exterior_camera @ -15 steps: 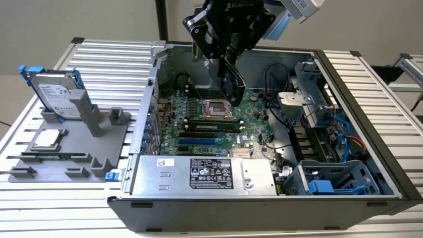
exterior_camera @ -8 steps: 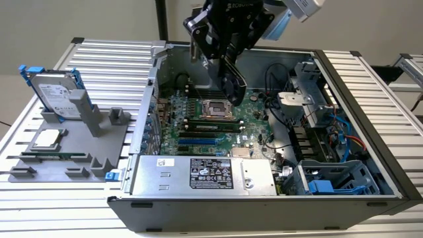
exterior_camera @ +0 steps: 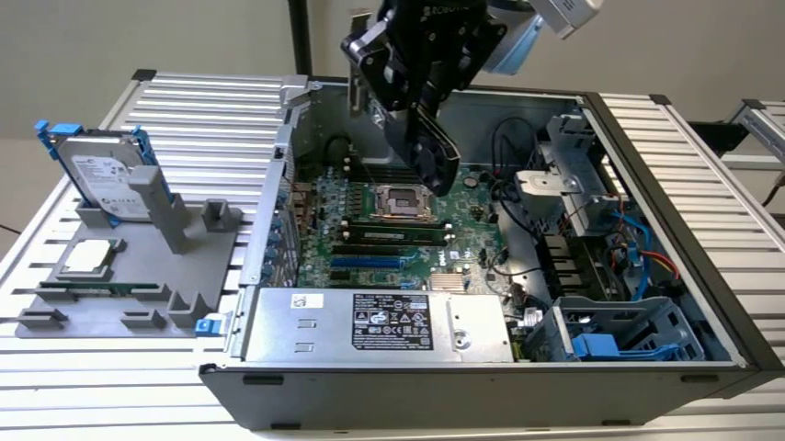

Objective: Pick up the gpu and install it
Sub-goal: 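Insert the gpu into the slot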

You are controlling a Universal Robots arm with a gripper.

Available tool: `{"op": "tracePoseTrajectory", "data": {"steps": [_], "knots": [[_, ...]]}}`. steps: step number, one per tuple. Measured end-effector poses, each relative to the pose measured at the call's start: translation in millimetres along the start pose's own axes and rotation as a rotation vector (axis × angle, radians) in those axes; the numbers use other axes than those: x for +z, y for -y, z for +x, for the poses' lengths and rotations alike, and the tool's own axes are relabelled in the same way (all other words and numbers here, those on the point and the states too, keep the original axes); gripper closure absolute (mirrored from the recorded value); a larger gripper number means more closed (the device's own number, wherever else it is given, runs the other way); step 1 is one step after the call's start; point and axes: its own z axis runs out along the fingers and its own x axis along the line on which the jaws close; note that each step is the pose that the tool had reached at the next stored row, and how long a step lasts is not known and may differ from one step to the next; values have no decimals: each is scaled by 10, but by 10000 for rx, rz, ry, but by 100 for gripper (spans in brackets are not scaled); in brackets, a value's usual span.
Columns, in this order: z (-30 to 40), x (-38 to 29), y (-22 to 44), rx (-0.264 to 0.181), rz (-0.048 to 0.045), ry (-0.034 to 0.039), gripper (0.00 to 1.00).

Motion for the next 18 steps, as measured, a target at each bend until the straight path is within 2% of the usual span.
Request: {"op": "tracePoseTrajectory", "data": {"steps": [18], "knots": [[0, 0, 0, -1105, -8, -55, 100]]}}
